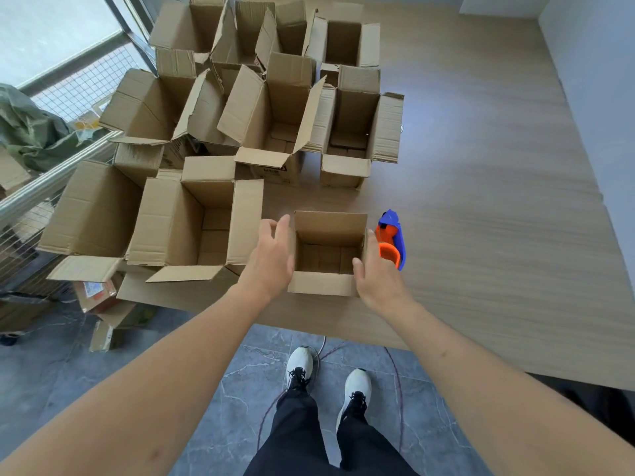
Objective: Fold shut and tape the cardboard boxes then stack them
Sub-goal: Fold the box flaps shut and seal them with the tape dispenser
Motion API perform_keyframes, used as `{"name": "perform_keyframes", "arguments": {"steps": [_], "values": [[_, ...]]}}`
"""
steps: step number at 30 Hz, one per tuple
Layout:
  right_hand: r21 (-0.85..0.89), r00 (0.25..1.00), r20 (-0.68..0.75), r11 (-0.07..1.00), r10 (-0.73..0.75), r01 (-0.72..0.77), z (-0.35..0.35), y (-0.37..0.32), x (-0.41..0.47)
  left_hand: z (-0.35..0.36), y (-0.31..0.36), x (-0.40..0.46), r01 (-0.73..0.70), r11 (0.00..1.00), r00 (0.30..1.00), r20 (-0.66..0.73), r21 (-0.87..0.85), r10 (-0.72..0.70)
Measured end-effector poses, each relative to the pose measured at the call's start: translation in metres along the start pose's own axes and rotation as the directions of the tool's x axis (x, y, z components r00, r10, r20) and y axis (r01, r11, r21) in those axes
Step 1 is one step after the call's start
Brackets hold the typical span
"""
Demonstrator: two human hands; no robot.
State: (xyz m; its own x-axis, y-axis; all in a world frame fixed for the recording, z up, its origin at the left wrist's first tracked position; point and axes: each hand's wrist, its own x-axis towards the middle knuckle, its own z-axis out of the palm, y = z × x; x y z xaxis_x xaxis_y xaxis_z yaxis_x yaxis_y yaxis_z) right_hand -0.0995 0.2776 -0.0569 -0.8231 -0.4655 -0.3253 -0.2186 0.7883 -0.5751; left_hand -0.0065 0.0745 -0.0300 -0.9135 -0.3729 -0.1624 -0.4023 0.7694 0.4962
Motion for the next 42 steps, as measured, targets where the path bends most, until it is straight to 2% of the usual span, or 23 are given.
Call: {"name": "perform_keyframes", "arguments": {"steps": [2,4,9,13,15,19,22,26,31,33,35,38,42], "values": [[-0.007,0.993,0.065,0.995,-0.094,0.095,0.001,-0.005,-0.003,0.001,0.001,0.001,-0.026,1.0,0.999,-0.04,-0.01,0.026],[-0.08,0.985,0.142,0.99,-0.1,0.112,0.002,-0.009,-0.004,0.003,0.0,0.001,-0.053,0.999,0.998,-0.017,-0.003,0.053],[-0.182,0.958,0.284,0.979,-0.042,0.097,0.004,-0.011,-0.001,0.01,-0.005,-0.001,-0.156,0.983,0.973,0.187,0.096,0.136],[-0.261,0.93,0.362,0.95,-0.07,0.173,0.006,-0.007,0.004,0.003,-0.015,-0.001,-0.244,0.961,0.92,0.343,0.131,0.187],[-0.287,0.937,0.335,0.937,-0.099,0.201,0.007,-0.003,0.006,0.001,-0.021,0.002,-0.289,0.945,0.908,0.356,0.153,0.22],[-0.214,0.953,0.293,0.966,-0.077,0.144,0.005,0.003,0.008,-0.002,-0.025,0.009,-0.259,0.965,0.921,0.313,0.045,0.233],[-0.072,0.988,0.134,0.993,-0.082,0.092,0.003,0.001,0.011,-0.003,-0.023,0.015,-0.187,0.982,0.966,0.18,-0.025,0.188],[0.006,0.997,-0.015,0.998,-0.069,0.069,0.001,-0.004,0.018,0.003,-0.015,0.027,-0.089,0.996,0.992,0.091,0.0,0.089],[0.185,0.98,-0.093,0.97,0.175,-0.155,0.007,-0.008,0.024,0.011,-0.01,0.048,-0.11,0.99,0.981,0.173,0.088,0.093],[0.215,0.97,-0.111,0.959,0.214,-0.187,0.009,-0.01,0.026,0.009,-0.011,0.059,-0.106,0.988,0.972,0.222,0.115,0.079],[0.222,0.979,-0.096,0.963,0.18,-0.155,0.008,-0.01,0.029,0.006,-0.012,0.067,-0.123,0.983,0.965,0.249,0.133,0.087],[0.149,0.994,-0.056,0.985,0.095,-0.086,0.007,-0.016,0.031,0.001,-0.009,0.069,-0.129,0.989,0.971,0.212,0.067,0.112],[0.202,0.993,-0.064,0.976,0.101,-0.087,0.007,-0.017,0.026,0.001,-0.012,0.062,-0.144,0.989,0.963,0.227,-0.023,0.146]]}}
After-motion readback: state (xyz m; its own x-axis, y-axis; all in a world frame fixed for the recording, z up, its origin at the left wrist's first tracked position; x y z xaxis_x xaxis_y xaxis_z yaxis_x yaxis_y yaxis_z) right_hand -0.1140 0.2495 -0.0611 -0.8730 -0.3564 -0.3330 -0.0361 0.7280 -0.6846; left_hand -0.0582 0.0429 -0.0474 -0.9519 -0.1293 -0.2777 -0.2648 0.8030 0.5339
